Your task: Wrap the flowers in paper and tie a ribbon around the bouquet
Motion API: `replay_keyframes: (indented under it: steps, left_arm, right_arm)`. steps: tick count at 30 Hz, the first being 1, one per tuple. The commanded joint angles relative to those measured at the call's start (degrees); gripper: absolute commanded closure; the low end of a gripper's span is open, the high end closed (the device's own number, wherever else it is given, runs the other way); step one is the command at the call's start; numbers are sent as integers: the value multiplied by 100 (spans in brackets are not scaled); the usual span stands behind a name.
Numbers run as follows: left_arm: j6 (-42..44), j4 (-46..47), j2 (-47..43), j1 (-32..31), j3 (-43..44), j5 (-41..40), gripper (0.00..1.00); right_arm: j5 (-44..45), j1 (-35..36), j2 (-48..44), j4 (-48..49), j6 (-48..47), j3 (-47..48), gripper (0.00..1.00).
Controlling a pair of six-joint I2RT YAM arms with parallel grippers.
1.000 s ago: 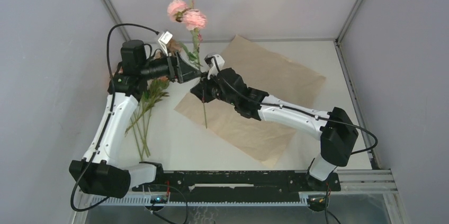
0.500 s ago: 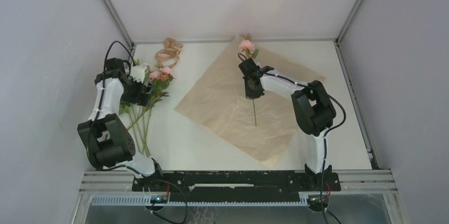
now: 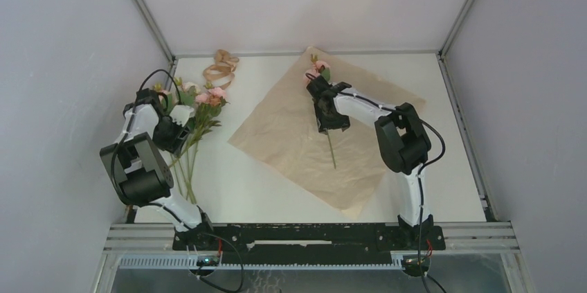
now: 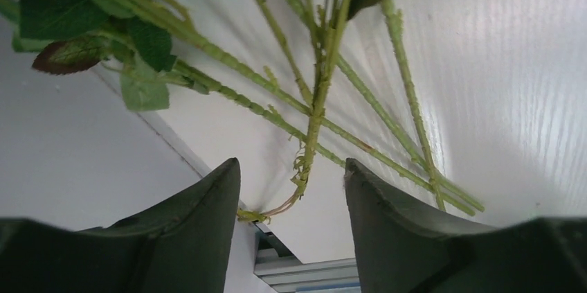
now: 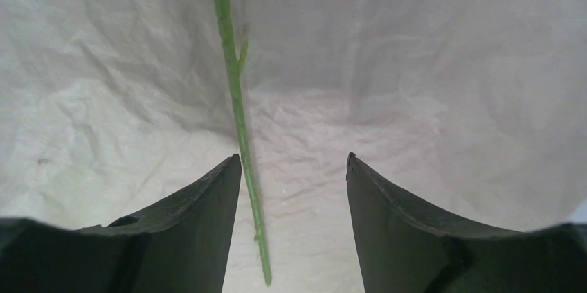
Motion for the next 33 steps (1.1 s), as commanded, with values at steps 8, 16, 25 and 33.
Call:
replay_keyframes:
  steps: [8,16,25,33]
  left_arm:
    - [763,255,-188,-130,-494,78,51]
    - [673,260,293,-192,-312,300,59]
    - [503,474,508,-206,-299,145,67]
    - [356,460,621,-223,-231,161,68]
  right_arm:
    - [714,580,-1115,-591,132,25,35]
    - [791,668,-1081,-761,308,39,35]
    - [823,748,-1093,-820,344,-8,35]
    - [943,807,-1181,-820,298,-83,35]
